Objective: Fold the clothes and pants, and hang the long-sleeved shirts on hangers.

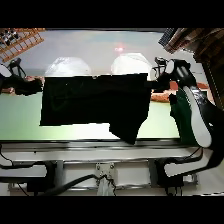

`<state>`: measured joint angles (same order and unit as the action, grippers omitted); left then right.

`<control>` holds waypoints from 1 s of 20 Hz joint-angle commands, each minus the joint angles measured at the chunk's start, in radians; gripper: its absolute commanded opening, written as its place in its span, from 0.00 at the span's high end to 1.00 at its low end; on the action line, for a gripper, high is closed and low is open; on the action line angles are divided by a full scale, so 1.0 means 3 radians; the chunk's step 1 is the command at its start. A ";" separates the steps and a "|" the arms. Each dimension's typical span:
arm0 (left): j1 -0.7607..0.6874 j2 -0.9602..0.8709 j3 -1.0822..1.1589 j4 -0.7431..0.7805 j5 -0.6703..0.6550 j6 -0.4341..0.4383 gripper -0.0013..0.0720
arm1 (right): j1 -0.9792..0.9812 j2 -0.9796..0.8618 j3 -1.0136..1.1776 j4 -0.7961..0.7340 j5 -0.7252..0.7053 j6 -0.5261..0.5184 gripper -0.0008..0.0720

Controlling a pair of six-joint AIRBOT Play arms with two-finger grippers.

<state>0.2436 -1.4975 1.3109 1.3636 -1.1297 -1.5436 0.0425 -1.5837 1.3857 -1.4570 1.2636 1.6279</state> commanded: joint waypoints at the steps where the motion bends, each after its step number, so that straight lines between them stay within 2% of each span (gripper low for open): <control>1: -0.0015 0.0455 -0.0202 -0.0008 0.0006 -0.0216 0.61 | -0.0145 0.0572 -0.0792 -0.0141 -0.0141 0.0286 0.46; 3: -0.0081 0.0825 -0.0661 -0.0017 0.0240 -0.0221 0.61 | -0.0262 0.0960 -0.1465 0.0051 -0.0356 0.0284 0.49; 6: -0.0113 0.1322 -0.1446 -0.0245 0.0557 -0.0217 0.60 | -0.0375 0.1418 -0.2251 0.0745 -0.0827 0.0280 0.48; 8: -0.0113 0.1572 -0.1837 -0.0458 0.0713 -0.0216 0.60 | -0.0370 0.1507 -0.2538 0.1127 -0.1030 0.0262 0.47; 9: -0.0113 0.1640 -0.1948 -0.0529 0.0718 -0.0215 0.60 | -0.0367 0.1506 -0.2622 0.1253 -0.1082 0.0245 0.38; 10: -0.0113 0.1689 -0.2024 -0.0565 0.0707 -0.0215 0.60 | -0.0367 0.1492 -0.2674 0.1363 -0.1111 0.0165 0.36; 16: -0.0113 0.1784 -0.2111 -0.0562 0.0510 -0.0151 0.60 | -0.0294 0.1469 -0.2697 0.1445 -0.1049 -0.0004 0.37; 20: -0.0113 0.1794 -0.2111 -0.0562 0.0504 -0.0153 0.60 | -0.0019 0.1466 -0.2697 0.1448 -0.1345 -0.0046 0.37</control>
<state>0.2104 -0.9649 0.6830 1.1992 -0.9718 -1.5944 -0.0074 -1.1446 0.5816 -1.0351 0.9161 1.6287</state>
